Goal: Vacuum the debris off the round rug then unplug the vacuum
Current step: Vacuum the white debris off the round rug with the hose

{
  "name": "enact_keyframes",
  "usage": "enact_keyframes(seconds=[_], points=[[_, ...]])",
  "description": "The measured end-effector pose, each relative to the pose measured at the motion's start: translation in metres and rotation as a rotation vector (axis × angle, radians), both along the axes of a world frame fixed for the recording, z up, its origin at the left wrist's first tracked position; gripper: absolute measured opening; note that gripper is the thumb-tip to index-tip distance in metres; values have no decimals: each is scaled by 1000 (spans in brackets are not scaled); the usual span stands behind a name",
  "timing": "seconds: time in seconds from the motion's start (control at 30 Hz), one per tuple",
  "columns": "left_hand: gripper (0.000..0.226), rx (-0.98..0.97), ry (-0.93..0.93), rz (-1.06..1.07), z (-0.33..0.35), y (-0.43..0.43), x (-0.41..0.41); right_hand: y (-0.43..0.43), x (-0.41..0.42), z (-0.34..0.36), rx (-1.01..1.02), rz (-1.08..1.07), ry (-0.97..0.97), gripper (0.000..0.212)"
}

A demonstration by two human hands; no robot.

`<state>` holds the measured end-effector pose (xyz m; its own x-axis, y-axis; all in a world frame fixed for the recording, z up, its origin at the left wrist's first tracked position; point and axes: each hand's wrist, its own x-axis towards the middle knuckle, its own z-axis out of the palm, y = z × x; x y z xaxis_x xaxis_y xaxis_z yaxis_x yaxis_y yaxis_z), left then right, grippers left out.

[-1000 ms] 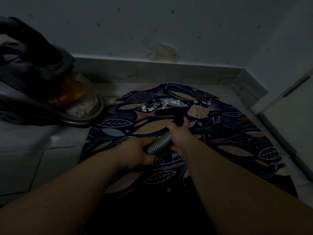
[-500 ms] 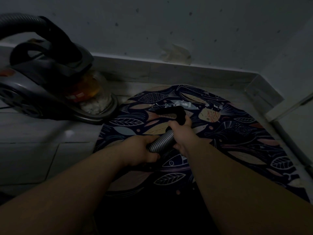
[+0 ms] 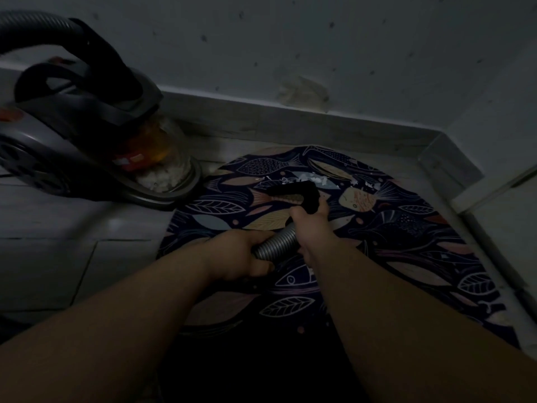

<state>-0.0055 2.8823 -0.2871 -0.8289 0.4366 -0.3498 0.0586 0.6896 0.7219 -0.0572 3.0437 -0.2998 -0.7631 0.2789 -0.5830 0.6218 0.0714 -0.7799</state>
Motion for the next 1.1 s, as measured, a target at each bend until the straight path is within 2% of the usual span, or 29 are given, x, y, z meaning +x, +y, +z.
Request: enact_keyframes(seconds=[0.27,0.5,0.83,1.1], points=[[66,-3,-13,-49,-5,29,-6,28,3,6,120,-84,-11,75],[78,-49,-5,-71,-9,52,-8,49,2,5,218,-53,-21,76],[78,-20,-5,-10,-14,55,-17,49,-14,4,96,-73,15,78],[68,-30,57,-3,-10,48,-16,42,-16,2,98,-7,9,77]])
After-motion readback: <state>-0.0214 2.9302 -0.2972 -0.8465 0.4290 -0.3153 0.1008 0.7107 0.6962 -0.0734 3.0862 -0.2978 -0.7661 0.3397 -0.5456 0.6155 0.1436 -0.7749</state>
